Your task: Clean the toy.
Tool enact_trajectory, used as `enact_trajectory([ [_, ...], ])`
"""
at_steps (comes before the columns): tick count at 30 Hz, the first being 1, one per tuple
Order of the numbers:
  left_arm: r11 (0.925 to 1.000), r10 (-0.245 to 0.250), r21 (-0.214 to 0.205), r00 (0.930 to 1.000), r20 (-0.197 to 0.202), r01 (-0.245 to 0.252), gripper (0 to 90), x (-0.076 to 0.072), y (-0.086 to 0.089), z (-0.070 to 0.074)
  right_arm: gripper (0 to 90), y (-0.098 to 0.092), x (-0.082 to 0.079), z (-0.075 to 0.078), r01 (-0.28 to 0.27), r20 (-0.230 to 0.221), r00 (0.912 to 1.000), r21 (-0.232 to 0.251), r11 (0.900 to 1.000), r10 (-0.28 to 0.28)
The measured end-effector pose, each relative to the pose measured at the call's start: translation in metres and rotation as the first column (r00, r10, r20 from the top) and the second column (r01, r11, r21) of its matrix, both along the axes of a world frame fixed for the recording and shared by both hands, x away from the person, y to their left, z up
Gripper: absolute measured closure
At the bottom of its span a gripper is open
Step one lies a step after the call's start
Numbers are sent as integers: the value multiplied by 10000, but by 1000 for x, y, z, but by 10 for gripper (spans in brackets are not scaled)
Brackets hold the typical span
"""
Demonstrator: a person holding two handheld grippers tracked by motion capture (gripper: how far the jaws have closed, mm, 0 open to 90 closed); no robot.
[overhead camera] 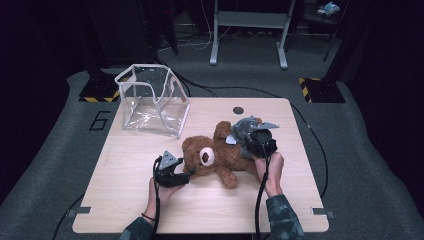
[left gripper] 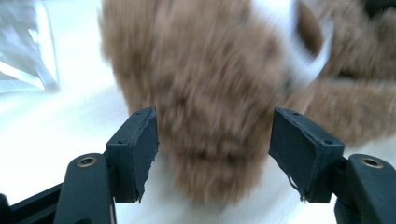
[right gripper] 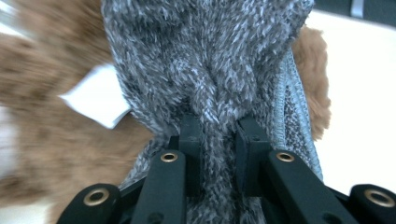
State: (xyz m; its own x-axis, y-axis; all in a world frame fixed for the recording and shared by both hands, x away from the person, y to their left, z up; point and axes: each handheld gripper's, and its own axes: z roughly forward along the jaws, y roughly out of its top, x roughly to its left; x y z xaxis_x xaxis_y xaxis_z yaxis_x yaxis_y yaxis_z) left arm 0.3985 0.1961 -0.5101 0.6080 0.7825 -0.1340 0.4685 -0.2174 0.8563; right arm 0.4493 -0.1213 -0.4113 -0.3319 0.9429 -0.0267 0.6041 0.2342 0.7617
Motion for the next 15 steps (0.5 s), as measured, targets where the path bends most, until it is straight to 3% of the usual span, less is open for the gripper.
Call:
enact_trajectory([
  [1,10000,0,0,10000,0,0,347,0,0,0,759,0,0,0,0,0,10000,0,10000,0],
  [3,9997,-225,44,9996,-153,226,413,1,1,-8,759,10,-18,12,-550,496,9973,51,9985,547],
  [5,9996,-240,152,9995,-196,243,504,1,-1,-12,759,18,-27,17,-976,647,9931,-6,9952,975],
  [7,9987,-395,318,9989,-246,403,535,1,-3,-15,758,24,-32,18,-1200,754,9899,-59,9928,1201],
  [8,9975,-508,490,9985,-214,518,611,2,-4,-15,758,40,-40,21,-1767,789,9812,15,9843,1761],
  [10,9982,-460,362,9986,-271,469,692,3,-2,-15,756,57,-43,22,-2314,756,9697,-200,9727,2322],
  [11,9982,-460,362,9986,-271,469,726,3,-2,-15,756,57,-43,22,-2314,756,9697,-200,9727,2322],
  [12,9989,-439,142,9985,-332,444,750,4,-1,-15,755,76,-42,22,-2628,583,9628,-252,9645,2639],
  [13,9990,-444,25,9981,-433,445,750,4,0,-15,755,76,-42,22,-2628,583,9628,-252,9645,2639],
  [14,9993,-373,-50,9990,-264,372,780,5,0,-16,755,95,-38,21,-3023,333,9522,-438,9522,3038],
  [15,9993,-373,-50,9990,-264,372,789,5,0,-16,755,95,-38,21,-3023,333,9522,-438,9522,3038],
])
